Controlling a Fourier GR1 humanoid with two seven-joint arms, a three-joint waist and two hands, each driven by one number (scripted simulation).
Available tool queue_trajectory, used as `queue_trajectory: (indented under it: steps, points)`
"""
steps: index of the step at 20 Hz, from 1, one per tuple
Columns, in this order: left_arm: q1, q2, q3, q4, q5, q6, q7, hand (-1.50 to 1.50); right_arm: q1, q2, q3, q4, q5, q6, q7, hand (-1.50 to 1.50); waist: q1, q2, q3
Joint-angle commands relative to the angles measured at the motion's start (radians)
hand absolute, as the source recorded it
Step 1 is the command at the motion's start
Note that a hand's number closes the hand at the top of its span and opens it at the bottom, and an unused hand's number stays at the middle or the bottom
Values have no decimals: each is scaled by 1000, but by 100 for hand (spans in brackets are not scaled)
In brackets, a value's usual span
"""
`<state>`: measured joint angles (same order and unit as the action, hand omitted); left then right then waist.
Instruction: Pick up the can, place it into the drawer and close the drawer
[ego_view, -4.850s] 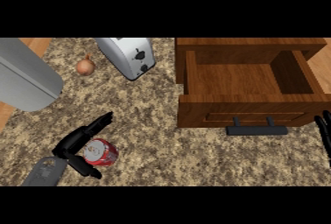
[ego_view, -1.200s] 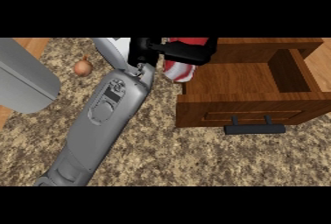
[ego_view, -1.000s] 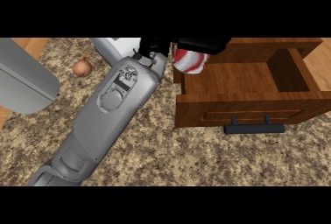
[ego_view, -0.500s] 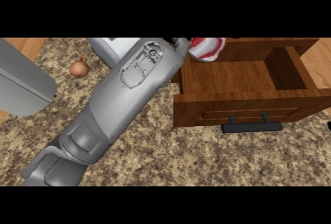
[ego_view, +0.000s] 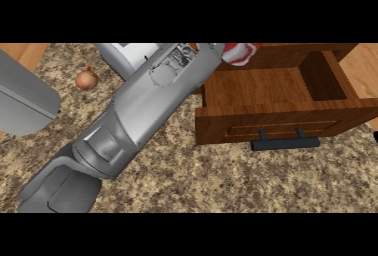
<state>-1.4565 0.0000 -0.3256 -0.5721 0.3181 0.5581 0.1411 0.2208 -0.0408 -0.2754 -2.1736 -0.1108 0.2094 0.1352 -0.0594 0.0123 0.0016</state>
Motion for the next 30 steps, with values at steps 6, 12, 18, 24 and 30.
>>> queue_trajectory:
  steps: [6, 12, 18, 24, 30]
  points:
    - [-47, 0, -107, 114, 108, 36, -66, 150, -60, -5, 19, 59, 19, 3, -22, -150, -31, 10, 1]
    - [9, 0, -183, 148, 147, 86, -132, 150, -84, 21, 63, 39, 65, -30, 2, -150, -49, 15, 1]
    - [-14, 0, -226, 193, 162, 97, -149, 150, -81, -18, 10, 36, 5, -1, 6, -150, -59, 15, 1]
    - [13, 0, -284, 219, 172, 122, -182, -150, -135, -22, 19, 82, 45, -19, -16, -150, -65, 22, 2]
    - [-23, 0, -301, 236, 202, 179, -144, -150, -150, -28, 28, 53, 36, -26, 44, -150, -73, 21, 1]
